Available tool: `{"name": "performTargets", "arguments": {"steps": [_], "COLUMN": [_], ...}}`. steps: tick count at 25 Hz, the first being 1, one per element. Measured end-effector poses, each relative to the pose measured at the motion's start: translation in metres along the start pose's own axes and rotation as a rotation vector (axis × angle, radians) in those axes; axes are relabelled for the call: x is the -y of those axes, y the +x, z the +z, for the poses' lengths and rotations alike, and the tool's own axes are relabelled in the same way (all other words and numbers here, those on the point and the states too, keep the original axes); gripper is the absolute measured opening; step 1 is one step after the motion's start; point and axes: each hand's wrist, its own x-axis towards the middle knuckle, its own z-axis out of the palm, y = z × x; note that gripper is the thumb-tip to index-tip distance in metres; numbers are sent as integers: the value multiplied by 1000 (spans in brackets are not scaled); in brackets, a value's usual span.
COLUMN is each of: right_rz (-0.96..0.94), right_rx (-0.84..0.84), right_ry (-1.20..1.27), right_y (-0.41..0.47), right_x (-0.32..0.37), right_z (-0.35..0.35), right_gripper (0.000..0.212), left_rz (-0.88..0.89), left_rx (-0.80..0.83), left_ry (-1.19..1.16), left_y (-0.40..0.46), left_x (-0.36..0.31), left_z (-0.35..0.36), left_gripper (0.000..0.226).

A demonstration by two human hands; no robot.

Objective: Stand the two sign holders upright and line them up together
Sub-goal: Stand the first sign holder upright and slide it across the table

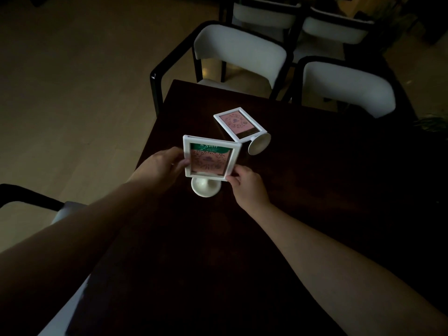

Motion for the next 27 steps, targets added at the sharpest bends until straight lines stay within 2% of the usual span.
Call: {"name": "performTargets", "arguments": {"steps": [7, 10, 14, 18, 22, 27], "right_rz": [113, 136, 84, -32, -60, -24], "right_rx": [14, 97, 229, 356, 372, 383], "right_ry": [-120, -214, -312, -464, -536, -560], "right_y": [-21, -34, -45, -48, -45, -42], "right_x": [-3, -1, 0, 8, 15, 12], "right_z": [3, 11, 28, 40, 46, 54], "right_gripper": [48, 50, 57, 73, 85, 85], "left_rz": [-191, -251, -164, -81, -26, 3], "left_rx": [-83, -2, 143, 235, 283, 341], "left_ry": [63, 128, 289, 434, 442, 482], "left_y": [-27, -44, -62, -67, -59, -52], "left_x": [12, 13, 12, 6, 3, 4], "left_z": [17, 29, 49, 68, 79, 85], "left_gripper": [39, 50, 71, 69, 69, 74]}}
